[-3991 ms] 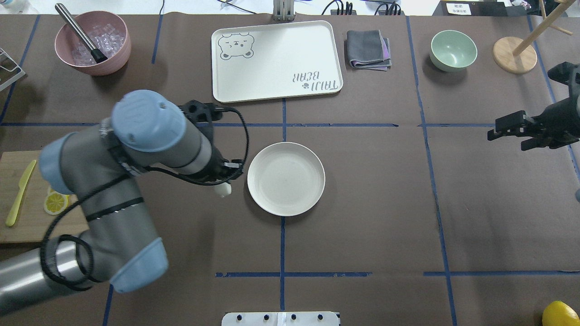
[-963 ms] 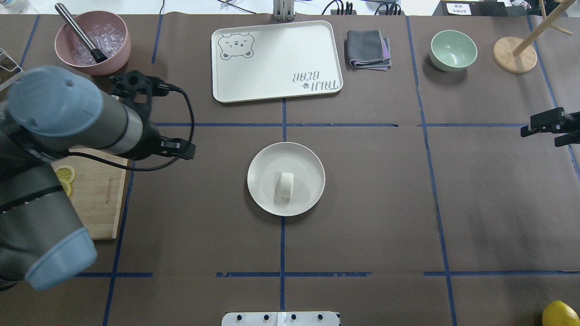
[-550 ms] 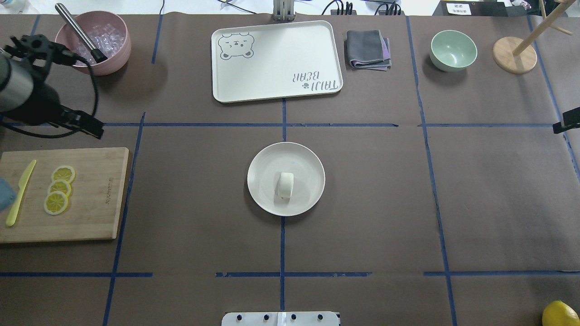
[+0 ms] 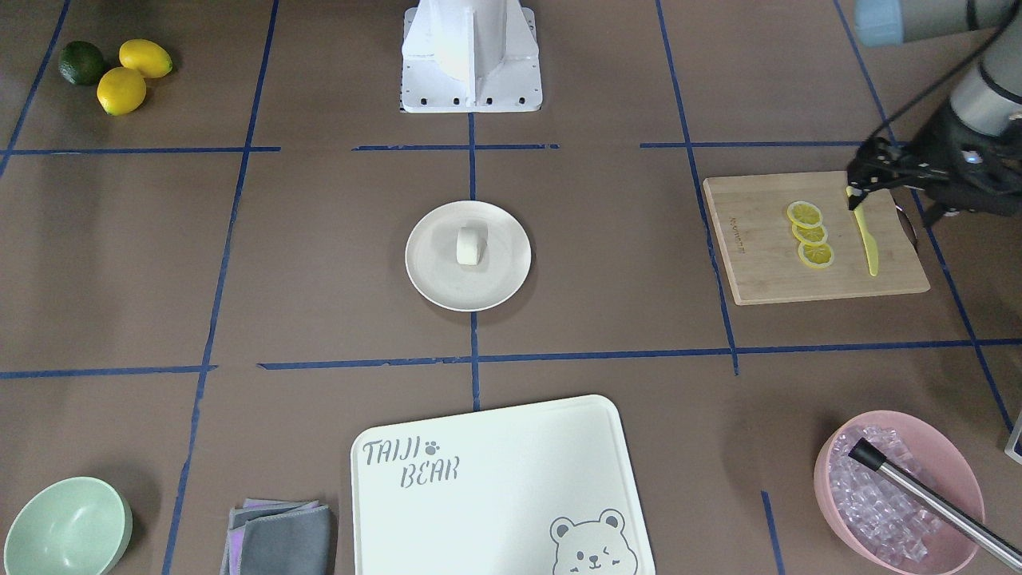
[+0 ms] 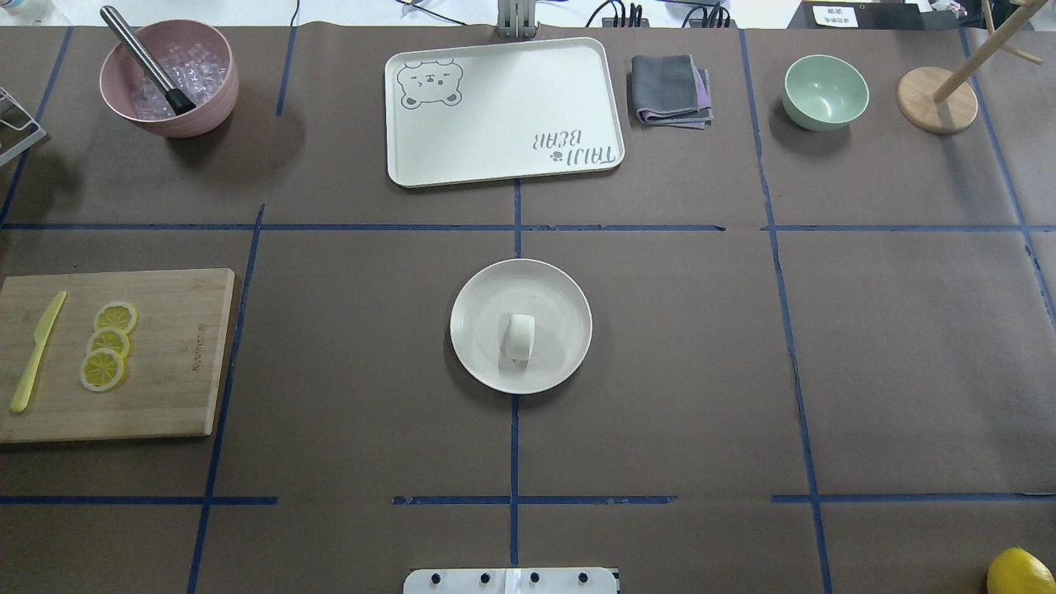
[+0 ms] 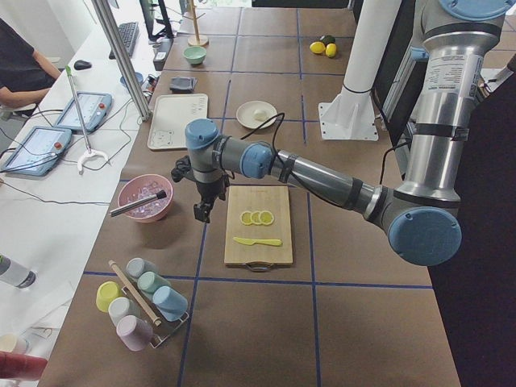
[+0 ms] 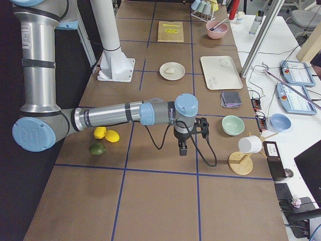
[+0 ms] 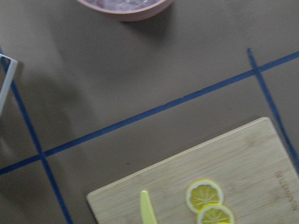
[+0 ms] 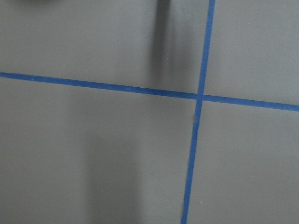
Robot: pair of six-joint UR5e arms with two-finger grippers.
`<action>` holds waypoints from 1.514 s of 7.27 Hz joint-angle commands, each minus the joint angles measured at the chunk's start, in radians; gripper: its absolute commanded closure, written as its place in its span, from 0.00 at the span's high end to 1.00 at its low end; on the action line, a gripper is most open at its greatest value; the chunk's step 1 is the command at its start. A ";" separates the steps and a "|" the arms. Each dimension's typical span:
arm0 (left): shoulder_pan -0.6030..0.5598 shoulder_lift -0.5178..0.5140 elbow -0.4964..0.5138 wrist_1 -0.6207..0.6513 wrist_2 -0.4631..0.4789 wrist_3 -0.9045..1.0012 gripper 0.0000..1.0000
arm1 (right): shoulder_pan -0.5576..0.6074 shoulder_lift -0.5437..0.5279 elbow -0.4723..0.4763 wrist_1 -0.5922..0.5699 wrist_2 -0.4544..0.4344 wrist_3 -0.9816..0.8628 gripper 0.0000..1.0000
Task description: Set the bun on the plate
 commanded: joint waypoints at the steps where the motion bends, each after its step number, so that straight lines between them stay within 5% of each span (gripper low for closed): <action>1: -0.067 0.036 0.055 0.021 -0.053 0.082 0.99 | 0.023 0.026 -0.091 -0.007 -0.006 -0.092 1.00; 7: -0.064 0.061 -0.026 0.068 -0.058 0.007 1.00 | 0.023 0.060 -0.177 -0.004 -0.003 -0.092 1.00; 11: -0.064 0.076 0.007 0.064 -0.067 -0.007 1.00 | 0.023 0.048 -0.182 0.004 -0.005 -0.095 1.00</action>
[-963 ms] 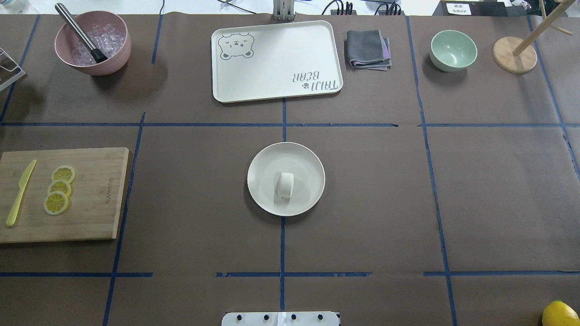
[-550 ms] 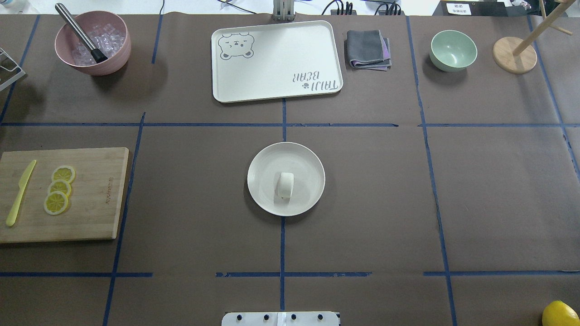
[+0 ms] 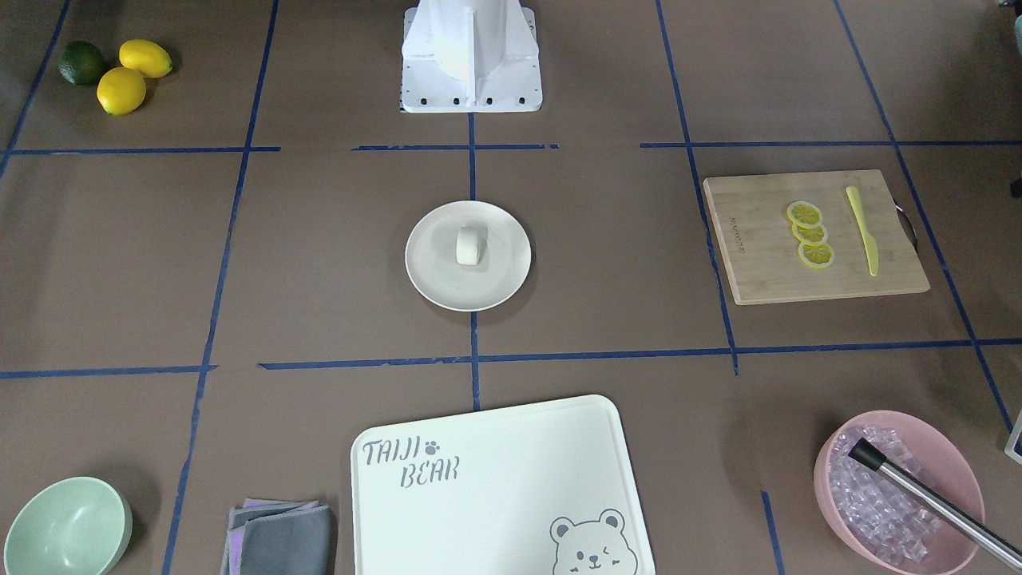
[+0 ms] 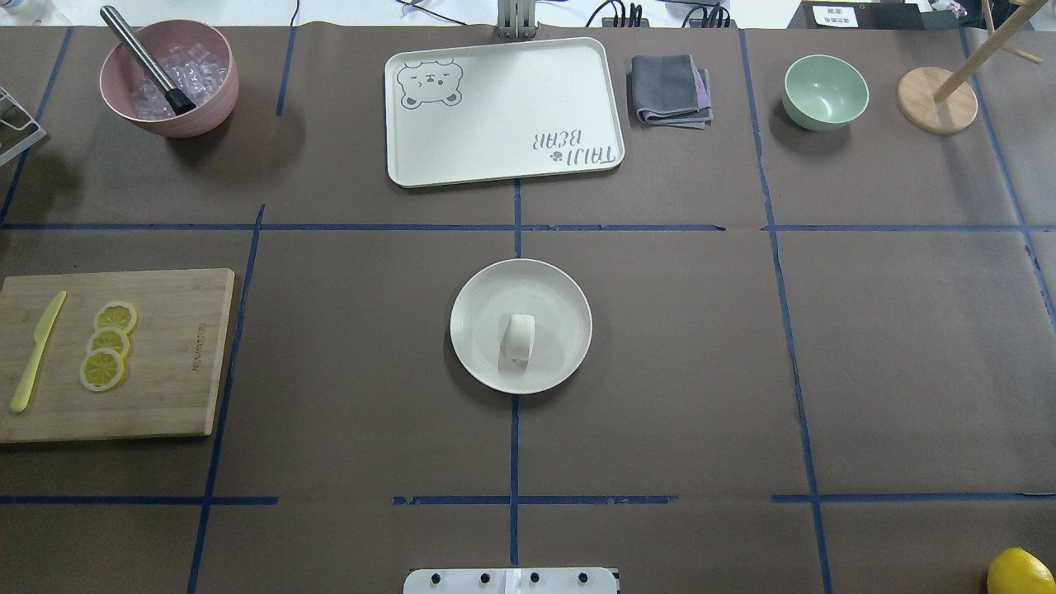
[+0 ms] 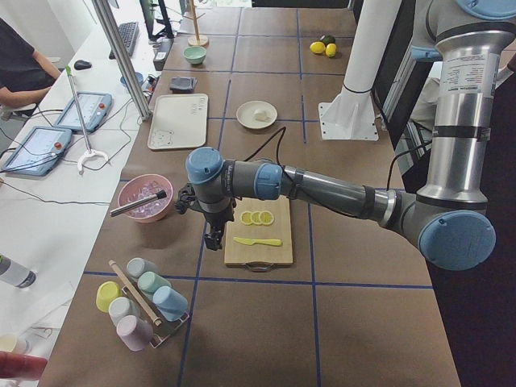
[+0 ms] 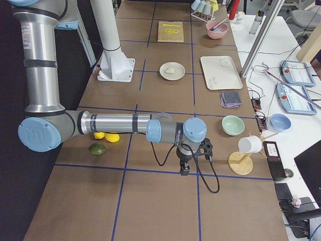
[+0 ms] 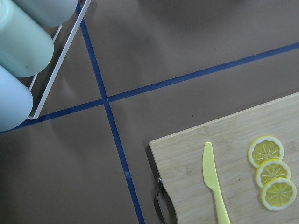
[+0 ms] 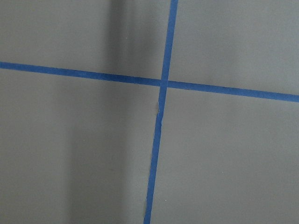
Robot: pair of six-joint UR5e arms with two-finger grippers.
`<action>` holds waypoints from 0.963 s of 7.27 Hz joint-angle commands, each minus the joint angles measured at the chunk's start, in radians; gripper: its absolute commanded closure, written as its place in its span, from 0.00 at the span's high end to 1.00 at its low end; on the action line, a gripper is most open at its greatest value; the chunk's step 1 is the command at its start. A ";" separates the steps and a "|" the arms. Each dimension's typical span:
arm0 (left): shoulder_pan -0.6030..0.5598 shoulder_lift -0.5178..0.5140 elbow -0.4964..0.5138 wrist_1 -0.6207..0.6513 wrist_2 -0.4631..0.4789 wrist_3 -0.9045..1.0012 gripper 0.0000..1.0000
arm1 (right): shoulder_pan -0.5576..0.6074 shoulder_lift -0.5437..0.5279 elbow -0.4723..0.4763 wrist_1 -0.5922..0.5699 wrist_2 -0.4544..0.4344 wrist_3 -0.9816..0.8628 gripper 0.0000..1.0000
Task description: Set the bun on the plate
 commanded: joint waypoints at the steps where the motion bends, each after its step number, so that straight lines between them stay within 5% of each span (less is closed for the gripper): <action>1: -0.001 -0.002 0.041 -0.009 0.002 -0.003 1.00 | 0.002 -0.006 0.011 0.032 0.011 0.000 1.00; 7: -0.069 0.043 0.053 0.007 -0.001 -0.003 1.00 | -0.017 -0.069 0.119 0.026 0.012 0.001 1.00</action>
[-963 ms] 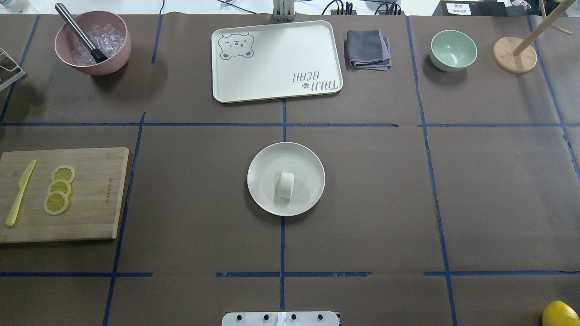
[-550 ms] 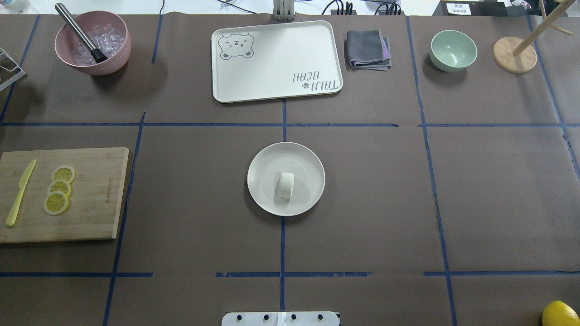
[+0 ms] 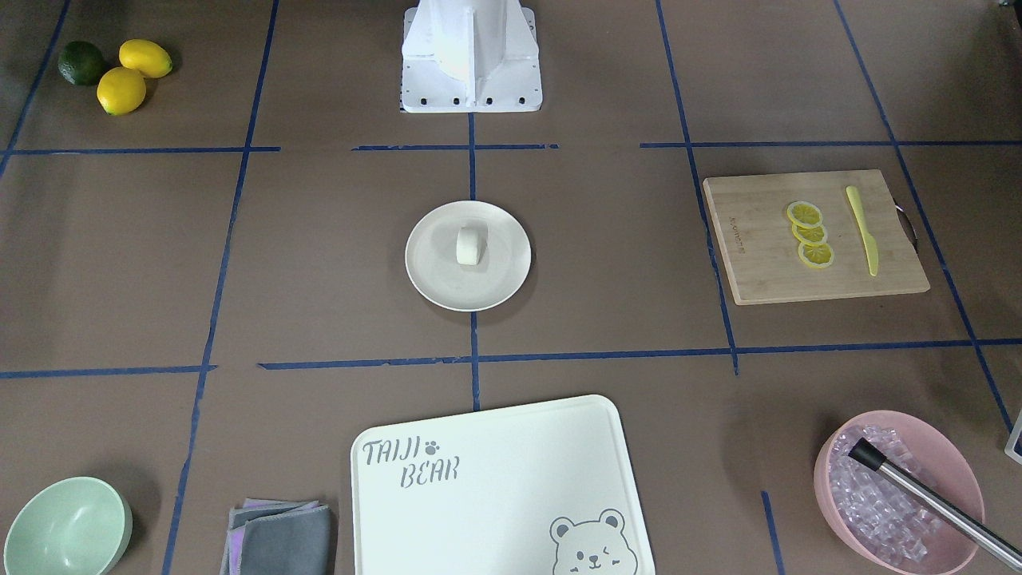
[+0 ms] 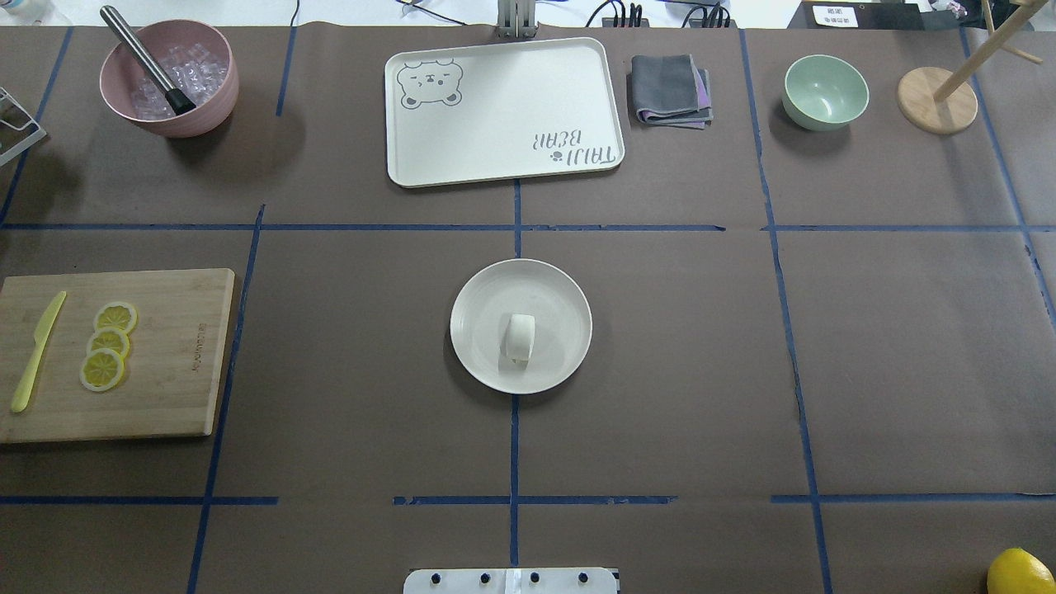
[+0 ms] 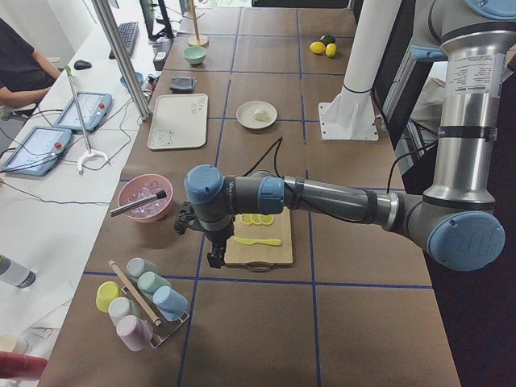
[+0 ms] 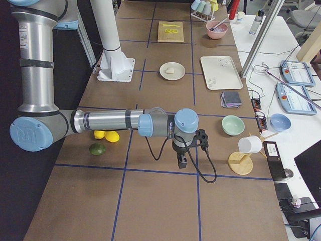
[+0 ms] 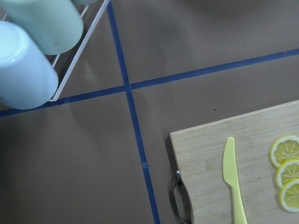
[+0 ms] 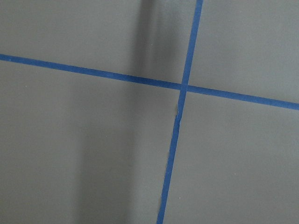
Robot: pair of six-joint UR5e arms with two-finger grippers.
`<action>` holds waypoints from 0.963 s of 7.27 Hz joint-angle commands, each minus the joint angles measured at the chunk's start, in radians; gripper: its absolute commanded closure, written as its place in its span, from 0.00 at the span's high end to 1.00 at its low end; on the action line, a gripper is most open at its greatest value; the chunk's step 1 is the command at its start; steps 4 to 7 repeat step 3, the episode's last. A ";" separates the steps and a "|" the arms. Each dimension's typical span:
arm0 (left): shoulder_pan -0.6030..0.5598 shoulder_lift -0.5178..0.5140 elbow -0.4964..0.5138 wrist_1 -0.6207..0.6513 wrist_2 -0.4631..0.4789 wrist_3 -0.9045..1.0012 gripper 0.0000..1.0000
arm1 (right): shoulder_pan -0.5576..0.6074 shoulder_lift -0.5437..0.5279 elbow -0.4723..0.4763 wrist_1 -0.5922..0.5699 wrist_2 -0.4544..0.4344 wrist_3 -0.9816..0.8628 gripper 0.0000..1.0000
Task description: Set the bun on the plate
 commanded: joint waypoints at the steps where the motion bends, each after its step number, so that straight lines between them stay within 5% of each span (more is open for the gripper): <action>1: -0.006 0.023 -0.013 -0.003 0.000 0.001 1.00 | -0.019 -0.007 -0.014 0.002 -0.002 0.000 1.00; 7: -0.006 0.021 -0.023 -0.008 -0.002 0.009 1.00 | -0.019 -0.007 -0.020 0.005 -0.011 -0.002 1.00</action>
